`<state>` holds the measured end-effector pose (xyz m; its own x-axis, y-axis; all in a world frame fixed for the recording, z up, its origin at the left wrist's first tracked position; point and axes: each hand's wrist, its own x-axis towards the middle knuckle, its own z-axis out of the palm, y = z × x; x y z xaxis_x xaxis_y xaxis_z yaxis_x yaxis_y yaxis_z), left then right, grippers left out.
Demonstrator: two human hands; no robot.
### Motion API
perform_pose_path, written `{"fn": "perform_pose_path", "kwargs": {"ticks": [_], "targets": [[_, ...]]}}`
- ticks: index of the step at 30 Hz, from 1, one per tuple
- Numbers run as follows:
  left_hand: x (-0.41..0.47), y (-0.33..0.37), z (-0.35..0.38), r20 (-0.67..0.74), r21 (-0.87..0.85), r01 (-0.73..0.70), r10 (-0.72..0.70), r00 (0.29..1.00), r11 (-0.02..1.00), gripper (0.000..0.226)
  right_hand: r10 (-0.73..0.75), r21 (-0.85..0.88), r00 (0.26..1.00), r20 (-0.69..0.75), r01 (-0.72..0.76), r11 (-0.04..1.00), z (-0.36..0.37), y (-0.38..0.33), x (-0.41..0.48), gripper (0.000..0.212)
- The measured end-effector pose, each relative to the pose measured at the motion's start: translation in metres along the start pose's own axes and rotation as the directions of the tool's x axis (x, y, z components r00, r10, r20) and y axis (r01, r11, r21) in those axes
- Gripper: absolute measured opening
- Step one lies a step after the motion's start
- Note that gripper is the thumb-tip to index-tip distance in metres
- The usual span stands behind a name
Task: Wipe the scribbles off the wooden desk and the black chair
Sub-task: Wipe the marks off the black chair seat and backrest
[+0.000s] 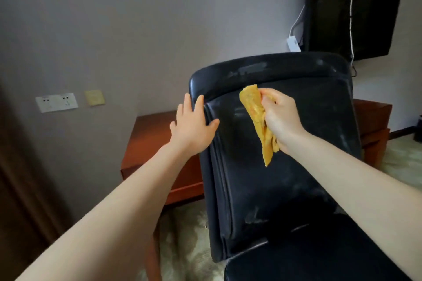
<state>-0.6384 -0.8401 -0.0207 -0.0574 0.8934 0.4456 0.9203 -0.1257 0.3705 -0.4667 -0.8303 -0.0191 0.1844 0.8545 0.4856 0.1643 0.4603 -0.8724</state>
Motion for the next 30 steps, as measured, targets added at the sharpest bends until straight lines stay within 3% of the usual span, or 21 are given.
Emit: {"fn": "perform_pose_path", "kwargs": {"ticks": [3,6,10,14,20,26,30], "targets": [[0.054,0.016,-0.015,0.034,0.026,0.029,-0.030,0.999,0.999,0.070,-0.007,-0.034,0.994,-0.110,0.003,0.999,0.017,-0.020,0.045,0.028],[0.096,0.024,-0.029,0.071,0.040,-0.051,0.048,0.996,0.998,0.066,0.029,-0.009,0.979,-0.199,-0.032,0.999,0.030,-0.033,0.077,0.026],[0.117,0.007,-0.024,0.068,0.170,-0.172,0.163,0.984,0.970,0.067,0.118,0.046,0.970,-0.214,-0.111,0.993,0.046,-0.053,0.095,0.025],[0.122,-0.001,-0.022,0.056,0.084,-0.233,0.229,0.972,0.969,0.071,0.218,0.008,0.954,-0.204,-0.221,0.975,0.074,-0.059,0.098,0.025],[0.127,-0.001,-0.021,0.108,-0.078,-0.238,0.245,0.963,0.968,0.063,0.281,-0.018,0.876,-0.392,-0.313,0.950,0.111,-0.062,0.107,0.030],[0.134,-0.002,-0.035,0.277,-0.165,-0.192,0.232,0.932,0.968,0.066,0.350,-0.046,0.820,-0.454,-0.413,0.910,0.121,-0.081,0.109,0.026],[0.138,-0.004,-0.048,0.370,-0.235,-0.176,0.255,0.893,0.956,0.093,0.342,-0.072,0.840,-0.421,-0.406,0.911,0.114,-0.098,0.115,0.027]]}}
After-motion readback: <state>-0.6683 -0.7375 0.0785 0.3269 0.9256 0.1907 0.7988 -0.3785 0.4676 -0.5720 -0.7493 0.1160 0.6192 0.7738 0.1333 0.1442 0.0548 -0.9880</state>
